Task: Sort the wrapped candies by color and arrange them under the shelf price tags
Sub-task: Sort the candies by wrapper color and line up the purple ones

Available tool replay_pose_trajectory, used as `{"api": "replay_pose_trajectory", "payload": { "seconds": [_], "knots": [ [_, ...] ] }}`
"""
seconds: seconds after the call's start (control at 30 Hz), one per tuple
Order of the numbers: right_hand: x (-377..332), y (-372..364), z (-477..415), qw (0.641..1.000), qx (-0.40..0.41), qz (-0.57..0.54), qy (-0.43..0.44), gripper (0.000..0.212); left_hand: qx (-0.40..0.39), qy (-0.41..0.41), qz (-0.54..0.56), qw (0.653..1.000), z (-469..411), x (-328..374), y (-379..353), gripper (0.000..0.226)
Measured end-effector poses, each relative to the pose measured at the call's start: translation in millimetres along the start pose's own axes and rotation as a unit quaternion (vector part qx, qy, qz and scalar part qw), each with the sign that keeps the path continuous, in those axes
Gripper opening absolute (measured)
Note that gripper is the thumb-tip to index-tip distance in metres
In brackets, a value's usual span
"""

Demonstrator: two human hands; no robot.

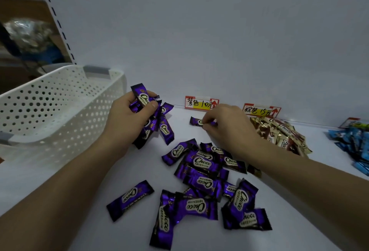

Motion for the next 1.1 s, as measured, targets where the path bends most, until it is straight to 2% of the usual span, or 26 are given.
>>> {"api": "replay_pose_trajectory", "payload": {
  "seconds": [0.23, 0.4, 0.6, 0.8, 0.83, 0.9, 0.97, 1.03, 1.1],
  "knots": [
    [-15, -8, -28, 0.999, 0.016, 0.044, 0.025, 0.027, 0.009, 0.036, 0.026, 0.999, -3, -8, 1, 0.013],
    [-24, -16, -40, 0.997, 0.029, 0.051, 0.044, 0.021, 0.007, 0.038, 0.041, 0.998, -4, -7, 1, 0.012],
    [-37, -19, -51, 0.995, 0.049, 0.061, 0.061, 0.019, 0.040, 0.050, 0.042, 0.997, -7, -11, 10, 0.011],
    [-42, -20, -54, 0.997, 0.042, 0.028, 0.058, 0.018, 0.052, 0.070, 0.063, 0.994, -8, -15, 14, 0.009],
    [-42, -16, -52, 0.998, 0.047, -0.004, 0.049, 0.019, 0.052, 0.072, 0.067, 0.994, -8, -15, 14, 0.009],
    [-41, -8, -45, 0.985, 0.002, -0.174, 0.013, 0.016, 0.047, 0.072, 0.071, 0.994, -7, -14, 12, 0.009],
    [-55, -14, -34, 0.925, -0.136, -0.355, -0.006, 0.015, 0.042, 0.064, 0.068, 0.995, -7, -13, 10, 0.009],
    [-68, -19, -24, 0.890, -0.221, -0.398, 0.007, 0.019, 0.038, 0.059, 0.064, 0.995, -6, -12, 8, 0.009],
    [-71, -19, -21, 0.887, -0.228, -0.402, 0.011, 0.020, 0.039, 0.058, 0.058, 0.996, -6, -12, 8, 0.009]
  ]
}}
Point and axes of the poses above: each hand's wrist, its own z-axis away from the middle knuckle, its own y-axis out of the back of the hand, x = y × z, the point moved 8 cm from there along -z, towards the middle knuckle, and after that the axes turned 12 degrees about z, right-handed, at the moved point
